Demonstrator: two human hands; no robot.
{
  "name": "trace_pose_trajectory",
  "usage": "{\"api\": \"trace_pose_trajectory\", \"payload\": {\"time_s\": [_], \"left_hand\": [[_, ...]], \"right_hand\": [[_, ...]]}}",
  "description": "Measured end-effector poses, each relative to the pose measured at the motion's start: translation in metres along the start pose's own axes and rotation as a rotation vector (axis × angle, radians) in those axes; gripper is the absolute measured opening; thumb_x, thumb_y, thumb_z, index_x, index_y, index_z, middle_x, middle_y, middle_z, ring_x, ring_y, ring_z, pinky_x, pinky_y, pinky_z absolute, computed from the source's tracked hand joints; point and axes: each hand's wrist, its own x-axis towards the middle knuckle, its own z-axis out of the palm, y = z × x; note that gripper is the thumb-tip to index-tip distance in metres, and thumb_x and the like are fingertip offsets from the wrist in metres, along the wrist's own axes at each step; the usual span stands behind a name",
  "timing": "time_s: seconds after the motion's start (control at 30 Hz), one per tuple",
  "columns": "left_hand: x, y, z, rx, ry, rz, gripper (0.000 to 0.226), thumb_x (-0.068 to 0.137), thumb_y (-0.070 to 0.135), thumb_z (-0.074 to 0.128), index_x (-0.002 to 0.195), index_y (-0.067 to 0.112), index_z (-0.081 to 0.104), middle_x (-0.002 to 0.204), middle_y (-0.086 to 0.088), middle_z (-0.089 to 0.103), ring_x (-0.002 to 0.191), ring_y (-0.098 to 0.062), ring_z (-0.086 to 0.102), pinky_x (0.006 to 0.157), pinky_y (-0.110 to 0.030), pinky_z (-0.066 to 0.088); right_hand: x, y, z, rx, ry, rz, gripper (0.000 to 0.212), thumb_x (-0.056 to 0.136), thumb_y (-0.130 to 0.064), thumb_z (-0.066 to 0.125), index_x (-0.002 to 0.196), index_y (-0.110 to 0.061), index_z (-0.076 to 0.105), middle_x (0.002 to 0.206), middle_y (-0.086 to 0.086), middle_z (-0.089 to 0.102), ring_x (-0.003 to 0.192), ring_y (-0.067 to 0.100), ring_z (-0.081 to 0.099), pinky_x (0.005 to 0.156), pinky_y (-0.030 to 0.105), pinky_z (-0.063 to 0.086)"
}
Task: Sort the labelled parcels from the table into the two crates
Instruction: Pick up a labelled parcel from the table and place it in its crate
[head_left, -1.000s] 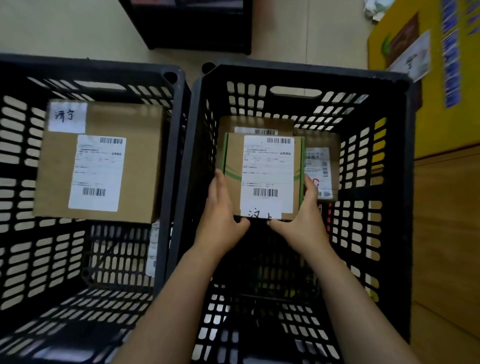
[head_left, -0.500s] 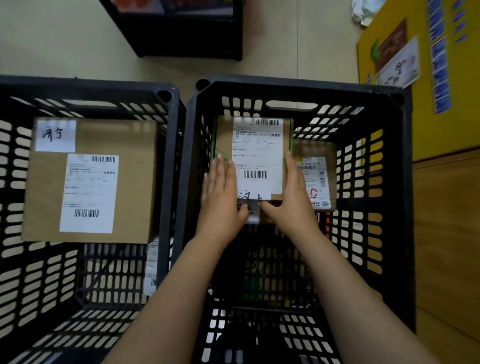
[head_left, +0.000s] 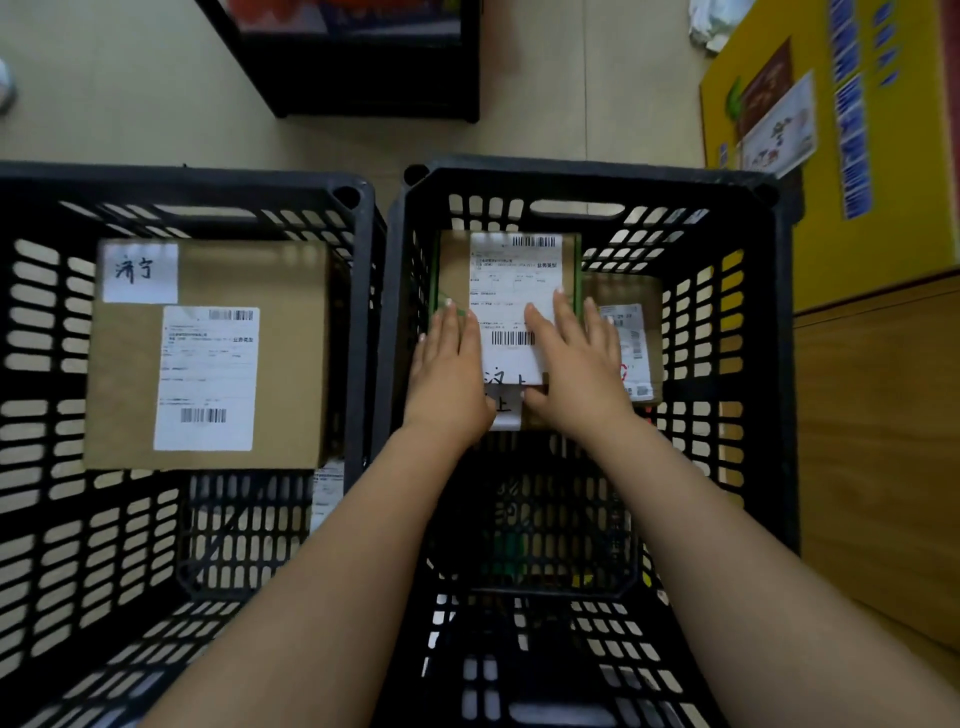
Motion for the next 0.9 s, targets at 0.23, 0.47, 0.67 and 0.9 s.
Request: {"api": "trace_pose_trajectory", "payload": {"time_s": [0.23,0.47,0.67,0.9], "left_hand": [[-0.057,0.03,-0.061,-0.096,0.201,0.053,0.072,0.085,0.016,0.061,0.149,0.012,0.029,0.146,-0.005,0.04,0.135,-0.021,0.035,0.114,-0.035,0.025],[-0.168,0.055,-0.128,-0.309,0.407,-0.046,0.058,0.085,0.021,0.066,0.139,0.017,0.044,0.135,-0.002,0.048,0.126,-0.02,0.043,0.104,-0.034,0.037],[-0.28,0.068,-0.162,-0.312,0.61,-0.103,0.052,0.083,0.022,0.068,0.132,0.017,0.05,0.124,0.0,0.053,0.117,-0.017,0.049,0.098,-0.032,0.043],[-0.406,0.059,-0.18,-0.301,0.868,-0.274,0.05,0.08,0.019,0.069,0.128,0.018,0.054,0.123,0.001,0.054,0.116,-0.017,0.049,0.097,-0.031,0.039]], "right_hand": [[-0.053,-0.014,-0.072,0.13,0.008,-0.047,0.071,0.092,-0.029,0.061,0.153,-0.022,0.025,0.161,0.002,0.018,0.147,0.024,0.015,0.118,0.039,0.01],[-0.151,-0.041,-0.152,0.144,0.069,-0.217,0.059,0.088,-0.029,0.068,0.141,-0.021,0.043,0.146,-0.004,0.04,0.135,0.019,0.036,0.113,0.034,0.024],[-0.231,-0.078,-0.198,0.136,0.122,-0.436,0.057,0.087,-0.031,0.069,0.138,-0.023,0.046,0.138,-0.005,0.046,0.131,0.017,0.038,0.111,0.034,0.03],[-0.309,-0.146,-0.216,0.068,0.157,-0.727,0.056,0.088,-0.032,0.069,0.137,-0.024,0.045,0.137,-0.005,0.044,0.129,0.018,0.037,0.107,0.033,0.03]]}}
